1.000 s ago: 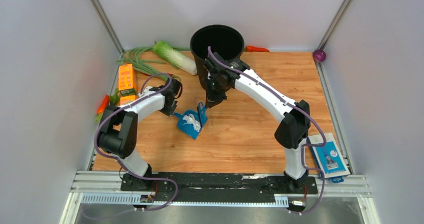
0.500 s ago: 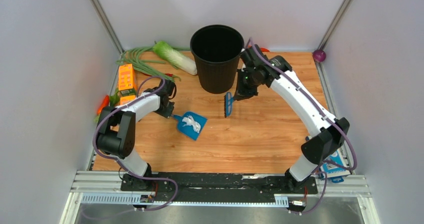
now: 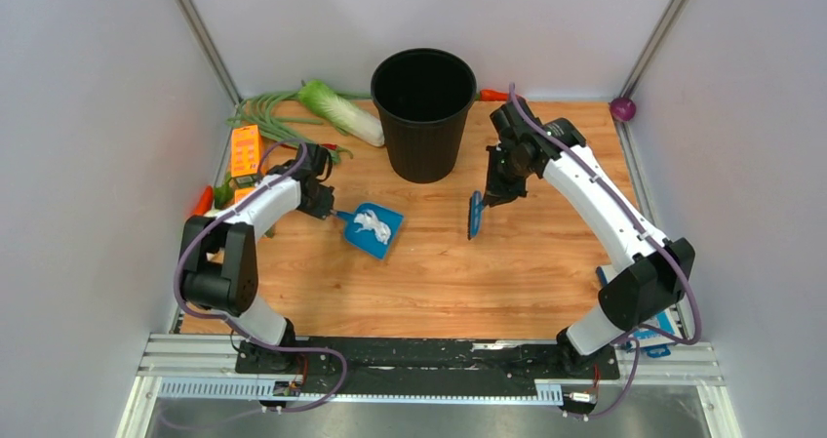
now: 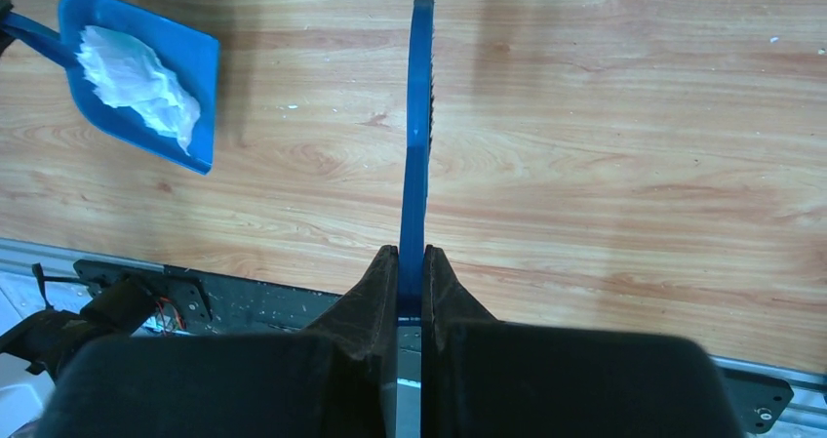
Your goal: Sweep away the paper scraps from the table
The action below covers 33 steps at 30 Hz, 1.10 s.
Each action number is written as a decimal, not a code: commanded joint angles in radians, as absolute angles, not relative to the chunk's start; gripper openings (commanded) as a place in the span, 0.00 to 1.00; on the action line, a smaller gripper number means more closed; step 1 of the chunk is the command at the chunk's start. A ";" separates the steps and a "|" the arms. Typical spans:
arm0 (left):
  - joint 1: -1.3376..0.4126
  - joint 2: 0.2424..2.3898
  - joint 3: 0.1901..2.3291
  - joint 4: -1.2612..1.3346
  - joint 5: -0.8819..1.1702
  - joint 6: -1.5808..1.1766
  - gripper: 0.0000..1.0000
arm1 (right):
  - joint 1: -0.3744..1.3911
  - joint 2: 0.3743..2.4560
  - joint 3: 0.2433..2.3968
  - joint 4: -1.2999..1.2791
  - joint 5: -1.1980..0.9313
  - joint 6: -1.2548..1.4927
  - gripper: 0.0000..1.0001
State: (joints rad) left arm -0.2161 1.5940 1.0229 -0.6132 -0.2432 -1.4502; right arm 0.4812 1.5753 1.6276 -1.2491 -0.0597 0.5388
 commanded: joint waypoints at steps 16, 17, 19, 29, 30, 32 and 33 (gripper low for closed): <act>-0.081 1.545 1.351 -0.844 -0.262 -1.445 0.00 | 0.419 1.514 1.571 -1.220 -0.057 0.477 0.00; -0.069 1.546 1.359 -0.842 -0.246 -1.456 0.00 | 0.416 1.514 1.569 -1.220 -0.058 0.473 0.00; -0.058 1.558 1.387 -0.848 -0.233 -1.474 0.00 | 0.408 1.514 1.568 -1.220 -0.058 0.468 0.00; -0.006 1.623 1.572 -0.900 -0.215 -1.503 0.00 | 0.387 1.517 1.578 -1.220 -0.063 0.454 0.00; -0.006 1.631 1.597 -0.905 -0.213 -1.503 0.00 | 0.384 1.519 1.577 -1.216 -0.060 0.450 0.00; 0.021 1.640 1.624 -0.916 -0.212 -1.509 0.00 | 0.373 1.517 1.571 -1.212 -0.060 0.443 0.00; 0.023 1.647 1.647 -0.920 -0.212 -1.511 0.00 | 0.370 1.519 1.563 -1.209 -0.061 0.440 0.00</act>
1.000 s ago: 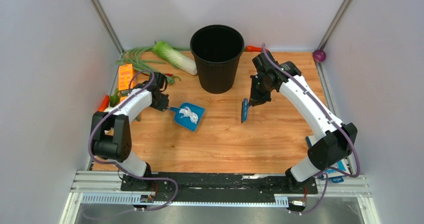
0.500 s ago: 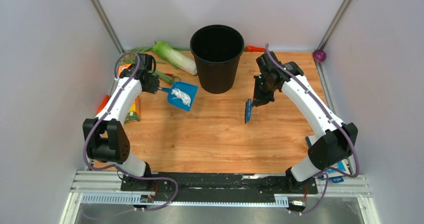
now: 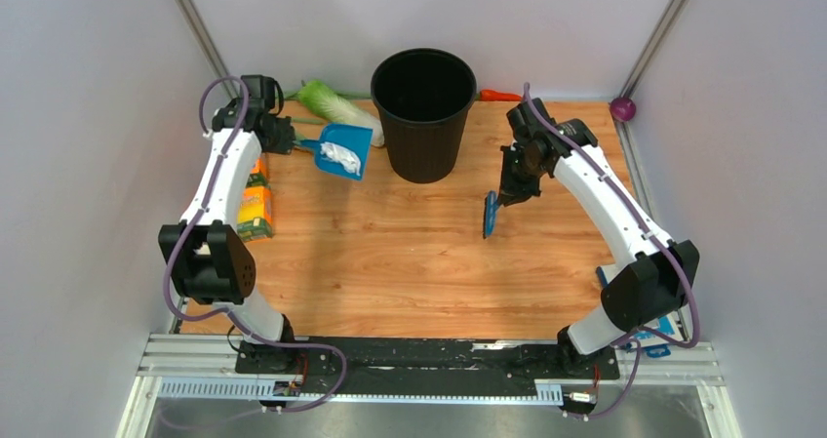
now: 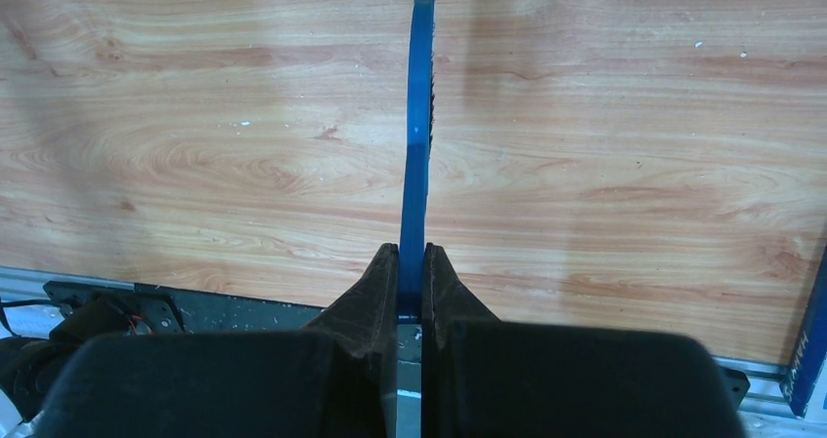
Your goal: Sweep away the paper scraps from the table
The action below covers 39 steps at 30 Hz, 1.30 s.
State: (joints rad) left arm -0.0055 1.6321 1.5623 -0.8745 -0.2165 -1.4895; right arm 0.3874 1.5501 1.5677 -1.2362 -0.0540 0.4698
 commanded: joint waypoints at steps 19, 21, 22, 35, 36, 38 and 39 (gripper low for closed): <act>0.026 1.855 2.088 -1.080 -0.207 -1.563 0.00 | 0.347 1.540 1.506 -1.169 -0.086 0.411 0.00; 0.025 1.865 2.111 -1.089 -0.201 -1.578 0.00 | 0.344 1.546 1.506 -1.167 -0.089 0.408 0.00; 0.026 1.873 2.118 -1.091 -0.198 -1.583 0.00 | 0.344 1.549 1.506 -1.164 -0.090 0.408 0.00; 0.020 1.959 2.279 -1.036 -0.156 -1.655 0.00 | 0.344 1.582 1.497 -1.141 -0.107 0.413 0.00; 0.018 1.960 2.281 -1.023 -0.158 -1.658 0.00 | 0.342 1.583 1.496 -1.138 -0.112 0.413 0.00; 0.015 1.968 2.289 -1.005 -0.156 -1.670 0.00 | 0.342 1.586 1.488 -1.134 -0.115 0.416 0.00; 0.012 1.974 2.299 -1.000 -0.150 -1.683 0.00 | 0.341 1.589 1.488 -1.131 -0.115 0.417 0.00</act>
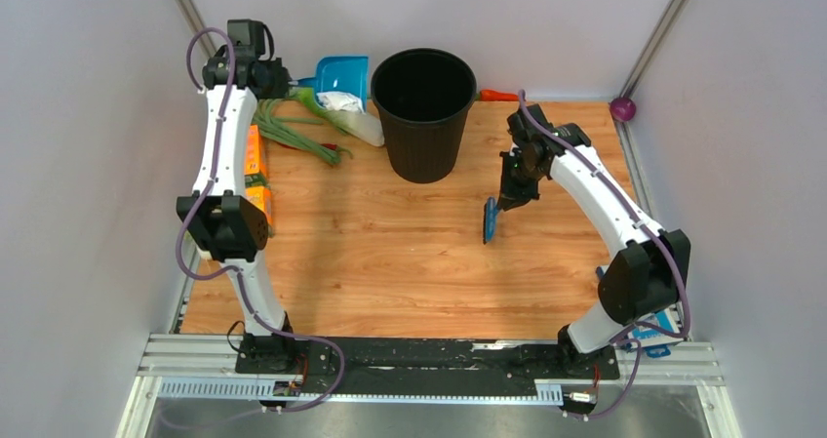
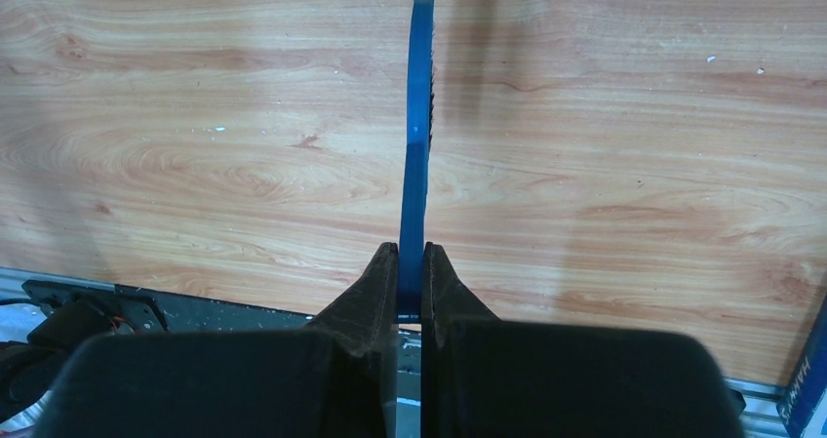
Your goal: Sweep away the paper scraps from the table
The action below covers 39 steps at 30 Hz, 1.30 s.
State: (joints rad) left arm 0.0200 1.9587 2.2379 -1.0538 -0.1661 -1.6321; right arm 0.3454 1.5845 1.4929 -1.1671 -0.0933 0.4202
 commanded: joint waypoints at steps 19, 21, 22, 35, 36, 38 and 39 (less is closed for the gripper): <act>-0.080 2.020 2.345 -0.776 -0.222 -1.651 0.00 | 0.341 1.629 1.509 -1.111 -0.121 0.428 0.00; -0.094 2.029 2.347 -0.759 -0.227 -1.644 0.00 | 0.342 1.629 1.506 -1.109 -0.121 0.430 0.00; -0.101 2.034 2.352 -0.755 -0.235 -1.638 0.00 | 0.341 1.628 1.505 -1.108 -0.123 0.431 0.00; -0.198 2.074 2.267 -0.415 -0.265 -1.444 0.00 | 0.339 1.612 1.477 -1.094 -0.117 0.440 0.00; -0.210 2.086 2.266 -0.355 -0.253 -1.428 0.00 | 0.337 1.612 1.476 -1.095 -0.118 0.440 0.00; -0.231 2.112 2.266 -0.283 -0.226 -1.358 0.00 | 0.337 1.608 1.474 -1.095 -0.117 0.442 0.00; -0.247 2.115 2.264 -0.264 -0.219 -1.307 0.00 | 0.336 1.605 1.474 -1.095 -0.117 0.440 0.00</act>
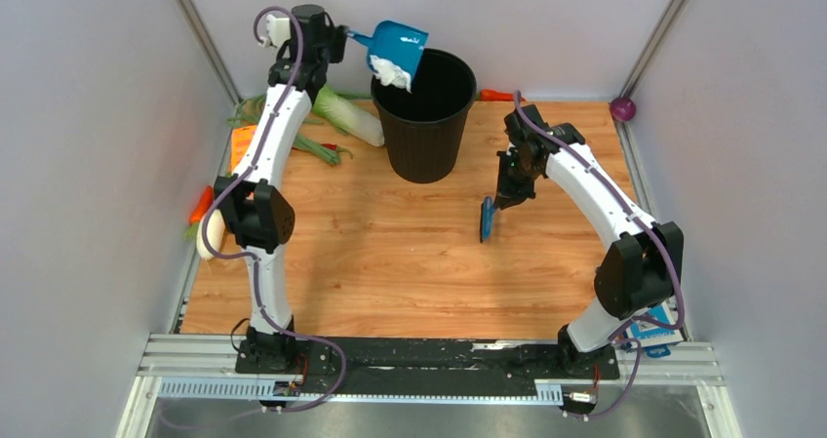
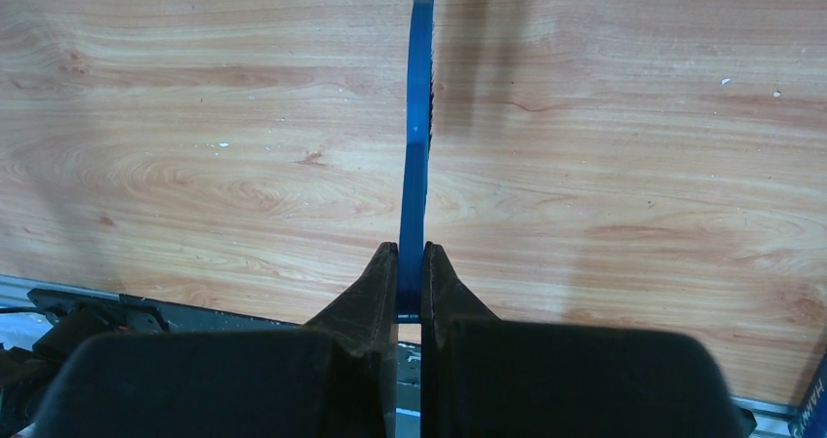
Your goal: Sweep away the paper scraps from the table
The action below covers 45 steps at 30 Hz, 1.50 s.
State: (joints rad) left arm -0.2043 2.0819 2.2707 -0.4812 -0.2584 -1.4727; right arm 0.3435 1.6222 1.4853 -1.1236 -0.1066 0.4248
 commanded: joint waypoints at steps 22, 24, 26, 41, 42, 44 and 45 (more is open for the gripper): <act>-0.480 2.143 2.431 -0.130 -0.491 -0.551 0.00 | 0.318 1.647 1.514 -1.089 -0.140 0.397 0.00; -0.483 2.129 2.463 -0.118 -0.517 -0.557 0.00 | 0.318 1.649 1.513 -1.088 -0.143 0.393 0.00; -0.483 2.102 2.477 -0.117 -0.572 -0.584 0.00 | 0.314 1.655 1.512 -1.086 -0.149 0.385 0.00; -0.465 1.603 2.165 -0.757 -0.977 -1.188 0.00 | 0.318 1.658 1.574 -1.085 -0.232 0.385 0.00; -0.447 1.559 2.107 -0.806 -0.950 -1.228 0.00 | 0.319 1.652 1.574 -1.083 -0.236 0.387 0.00; -0.419 1.485 1.981 -0.889 -0.881 -1.348 0.00 | 0.322 1.640 1.571 -1.077 -0.248 0.396 0.00; -0.408 1.461 1.865 -0.906 -0.862 -1.409 0.00 | 0.325 1.632 1.565 -1.069 -0.258 0.400 0.00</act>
State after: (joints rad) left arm -0.4511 1.5429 2.0914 -0.6319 -0.8925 -1.1046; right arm 0.3195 1.6730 1.5364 -1.1007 -0.2073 0.3874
